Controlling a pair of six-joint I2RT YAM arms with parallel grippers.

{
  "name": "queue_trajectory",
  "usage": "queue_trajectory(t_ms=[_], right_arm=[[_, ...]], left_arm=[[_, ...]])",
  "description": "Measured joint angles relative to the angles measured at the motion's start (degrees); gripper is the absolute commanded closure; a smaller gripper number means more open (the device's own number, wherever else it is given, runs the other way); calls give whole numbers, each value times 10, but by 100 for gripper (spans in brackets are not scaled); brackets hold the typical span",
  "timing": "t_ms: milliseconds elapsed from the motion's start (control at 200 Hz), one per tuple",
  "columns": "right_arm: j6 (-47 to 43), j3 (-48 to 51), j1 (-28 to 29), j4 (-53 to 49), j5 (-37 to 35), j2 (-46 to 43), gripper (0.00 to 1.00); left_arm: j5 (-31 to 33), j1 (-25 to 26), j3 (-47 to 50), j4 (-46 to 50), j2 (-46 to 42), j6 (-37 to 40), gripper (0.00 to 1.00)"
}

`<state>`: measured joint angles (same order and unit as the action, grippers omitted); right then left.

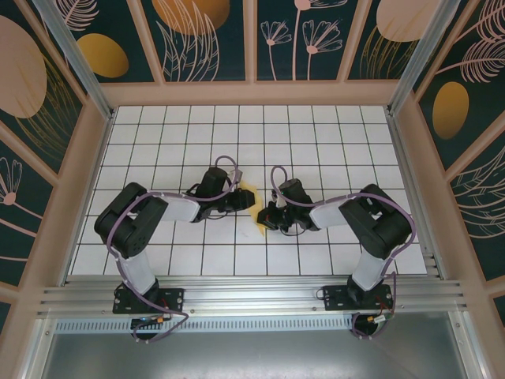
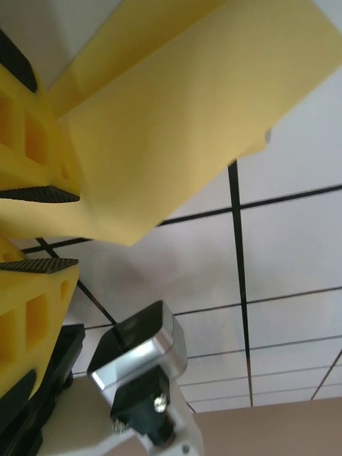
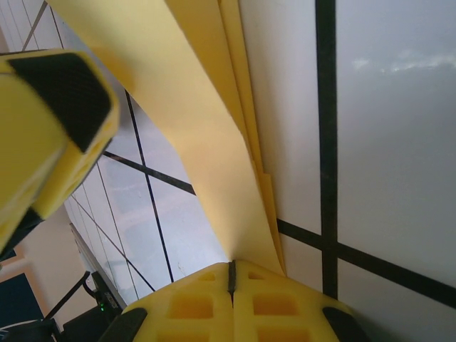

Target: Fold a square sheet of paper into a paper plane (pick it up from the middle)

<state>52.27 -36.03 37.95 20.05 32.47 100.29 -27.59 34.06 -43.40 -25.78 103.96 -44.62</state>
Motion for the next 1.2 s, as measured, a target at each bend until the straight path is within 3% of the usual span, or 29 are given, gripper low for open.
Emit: queue_trajectory(t_ms=[520,816,1091,1201], right_arm=[[-24,-3,0,-10,0,-1,100],[-31,-5,0,-16,0,-1,100],[-40,-14,3,-34,-4,-2,100],[-40,-19,3,-43,-6,-2,100]], left_arm=[[57,0,-39,61,25,-9,71],[132,-40,-97,147,37,7,70],[171,-68,-137,216,39,20,63],[171,-75,-134,230,12,22,65]])
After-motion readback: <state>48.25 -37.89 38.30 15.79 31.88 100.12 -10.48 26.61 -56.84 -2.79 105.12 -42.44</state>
